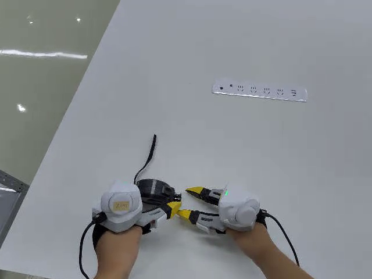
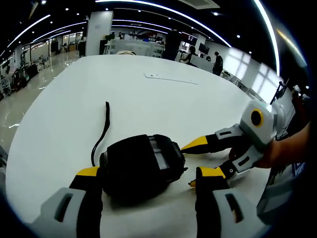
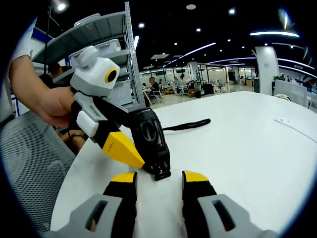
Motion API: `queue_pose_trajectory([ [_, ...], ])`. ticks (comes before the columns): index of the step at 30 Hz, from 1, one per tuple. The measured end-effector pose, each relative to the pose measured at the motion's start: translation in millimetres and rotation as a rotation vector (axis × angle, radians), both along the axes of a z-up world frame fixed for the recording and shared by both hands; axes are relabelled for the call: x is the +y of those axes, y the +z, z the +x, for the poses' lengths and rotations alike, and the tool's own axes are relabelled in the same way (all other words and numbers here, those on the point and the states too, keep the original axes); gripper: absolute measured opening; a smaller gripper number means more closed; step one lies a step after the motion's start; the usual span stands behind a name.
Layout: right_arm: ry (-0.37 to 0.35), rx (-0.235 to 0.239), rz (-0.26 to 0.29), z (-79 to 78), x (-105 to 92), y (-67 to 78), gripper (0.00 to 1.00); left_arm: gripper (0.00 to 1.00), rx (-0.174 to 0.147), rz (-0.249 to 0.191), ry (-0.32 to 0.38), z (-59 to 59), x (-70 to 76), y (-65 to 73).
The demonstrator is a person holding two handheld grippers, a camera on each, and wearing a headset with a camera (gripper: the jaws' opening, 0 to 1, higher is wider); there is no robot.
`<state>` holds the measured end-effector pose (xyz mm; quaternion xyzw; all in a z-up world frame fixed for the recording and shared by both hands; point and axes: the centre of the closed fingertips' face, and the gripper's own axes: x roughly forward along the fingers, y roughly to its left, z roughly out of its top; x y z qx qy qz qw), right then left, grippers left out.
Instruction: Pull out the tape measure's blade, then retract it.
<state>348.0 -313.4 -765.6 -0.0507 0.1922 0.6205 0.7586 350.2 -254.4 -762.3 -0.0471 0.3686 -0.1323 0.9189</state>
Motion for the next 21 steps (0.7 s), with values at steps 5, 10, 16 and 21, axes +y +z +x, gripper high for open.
queue_pose_trajectory([
  [5, -0.041, 0.016, 0.008, 1.7, -7.6, 5.8, 0.37, 0.76, -0.005, 0.024, -0.054, -5.2, 0.7, -0.3],
  [10, -0.065, 0.031, -0.006, -0.8, -16.8, 5.4, 0.4, 0.76, -0.023, 0.027, -0.096, -7.2, 0.2, 2.4],
  [16, -0.118, 0.049, -0.011, -1.0, -33.9, 7.3, 0.43, 0.79, -0.061, 0.01, -0.16, -10.9, -3.0, 6.8],
  [21, -0.15, 0.08, -0.017, -4.4, -44.7, 3.5, 0.42, 0.76, -0.099, 0.029, -0.181, -11.7, 3.2, 8.6],
])
